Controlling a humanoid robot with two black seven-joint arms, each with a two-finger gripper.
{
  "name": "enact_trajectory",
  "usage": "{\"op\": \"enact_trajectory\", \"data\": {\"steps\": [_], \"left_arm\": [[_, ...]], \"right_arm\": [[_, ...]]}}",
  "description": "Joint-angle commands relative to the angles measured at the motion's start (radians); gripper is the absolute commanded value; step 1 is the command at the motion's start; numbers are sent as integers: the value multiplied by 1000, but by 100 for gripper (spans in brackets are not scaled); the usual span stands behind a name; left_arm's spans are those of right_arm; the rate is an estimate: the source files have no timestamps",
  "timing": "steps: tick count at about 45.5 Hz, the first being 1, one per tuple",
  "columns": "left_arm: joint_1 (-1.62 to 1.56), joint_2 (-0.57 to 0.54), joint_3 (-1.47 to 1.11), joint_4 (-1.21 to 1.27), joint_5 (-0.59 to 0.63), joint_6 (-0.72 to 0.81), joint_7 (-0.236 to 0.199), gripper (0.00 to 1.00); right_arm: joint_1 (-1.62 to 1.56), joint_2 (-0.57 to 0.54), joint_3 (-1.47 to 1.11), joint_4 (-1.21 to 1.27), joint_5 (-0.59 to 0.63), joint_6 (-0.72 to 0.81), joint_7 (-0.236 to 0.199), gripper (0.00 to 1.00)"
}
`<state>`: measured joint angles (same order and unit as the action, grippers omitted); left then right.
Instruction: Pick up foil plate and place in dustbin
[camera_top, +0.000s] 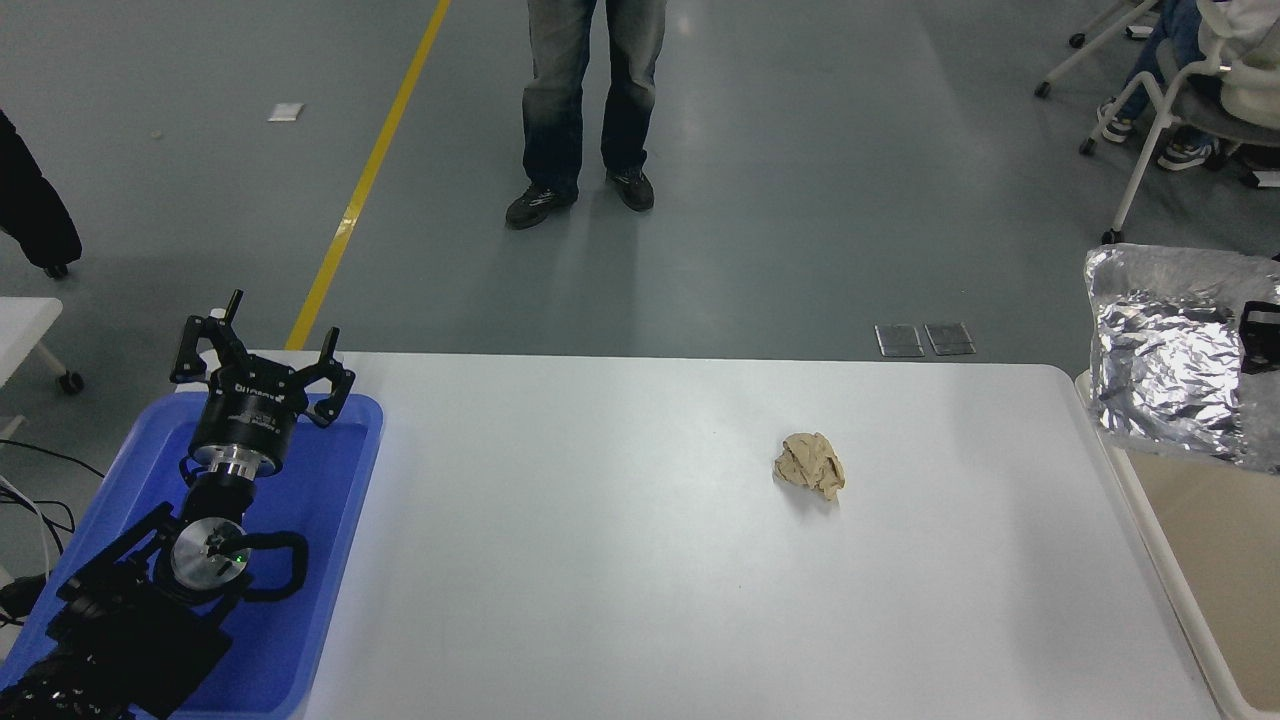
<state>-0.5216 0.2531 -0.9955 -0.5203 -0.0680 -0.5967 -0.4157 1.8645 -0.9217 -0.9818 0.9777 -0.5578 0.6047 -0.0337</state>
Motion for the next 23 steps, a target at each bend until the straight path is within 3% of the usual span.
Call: {"op": "enact_trajectory", "data": {"steps": [1,23], "left_arm": [[0,0,0,0,-1,0,0,100],[0,0,0,0,1,0,0,100]], "right_arm": [[154,-16,-67,2,-17,92,0,0],[127,-3,-63,-14,-30,64,-2,0]]}}
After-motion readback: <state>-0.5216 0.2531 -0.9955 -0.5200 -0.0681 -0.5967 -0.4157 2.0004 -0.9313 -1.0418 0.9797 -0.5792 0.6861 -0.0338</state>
